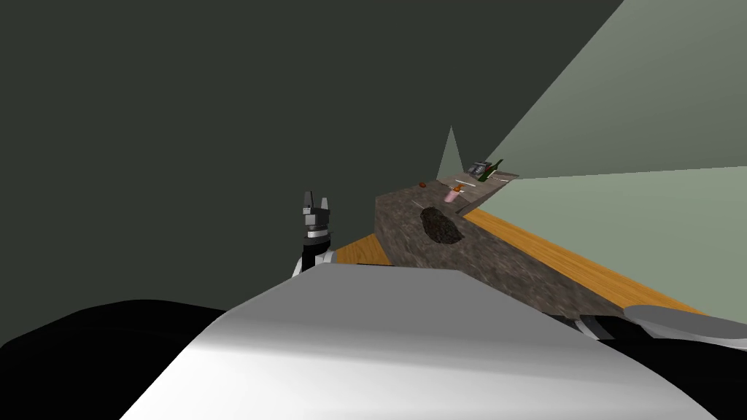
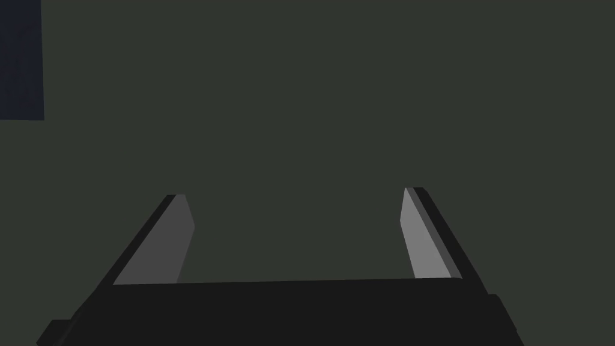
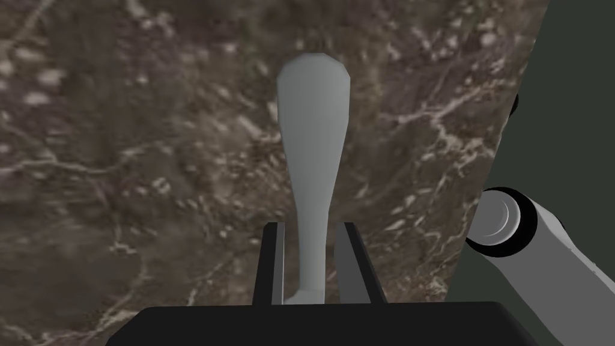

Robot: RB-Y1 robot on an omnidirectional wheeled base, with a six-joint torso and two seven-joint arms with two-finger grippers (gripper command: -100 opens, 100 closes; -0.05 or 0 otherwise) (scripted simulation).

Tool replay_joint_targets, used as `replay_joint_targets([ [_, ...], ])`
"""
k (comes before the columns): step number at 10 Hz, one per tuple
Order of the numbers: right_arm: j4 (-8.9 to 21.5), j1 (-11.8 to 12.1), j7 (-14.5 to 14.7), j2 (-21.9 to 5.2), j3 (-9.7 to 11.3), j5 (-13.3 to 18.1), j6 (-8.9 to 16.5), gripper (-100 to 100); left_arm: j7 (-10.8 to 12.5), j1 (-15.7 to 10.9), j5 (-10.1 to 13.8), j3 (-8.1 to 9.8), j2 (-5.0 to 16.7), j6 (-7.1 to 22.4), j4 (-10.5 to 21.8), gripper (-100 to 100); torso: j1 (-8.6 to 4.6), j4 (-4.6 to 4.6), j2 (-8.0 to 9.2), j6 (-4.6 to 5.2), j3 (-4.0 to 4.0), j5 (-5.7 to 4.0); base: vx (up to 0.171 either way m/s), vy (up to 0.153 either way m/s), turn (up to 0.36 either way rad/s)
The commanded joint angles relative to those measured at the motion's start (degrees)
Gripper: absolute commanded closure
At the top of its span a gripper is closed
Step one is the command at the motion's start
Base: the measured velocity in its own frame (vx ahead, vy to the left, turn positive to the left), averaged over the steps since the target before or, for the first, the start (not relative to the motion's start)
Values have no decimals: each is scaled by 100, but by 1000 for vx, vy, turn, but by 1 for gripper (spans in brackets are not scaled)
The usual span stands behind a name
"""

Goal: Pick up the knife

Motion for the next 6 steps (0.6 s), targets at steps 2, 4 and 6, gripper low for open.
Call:
replay_joint_targets([
  [2, 0, 0, 0, 0, 0, 0, 0, 0, 0, 0, 0, 0, 0, 0, 0, 0, -1, 0, 0, 0, 0, 0, 0, 0, 0],
  [4, -163, -38, -69, -335, -59, -102, -175, 100, 0, 0, 0, 0, 0, 0, 0, 0, 3, 0, 1, 4, 0, 4, -8, 6, -111],
  [6, -233, -20, -103, -312, -41, -81, -77, 0, 0, 0, 0, 0, 0, 0, 0, 0, 3, -1, 1, 2, 0, 0, -3, 2, -6],
])
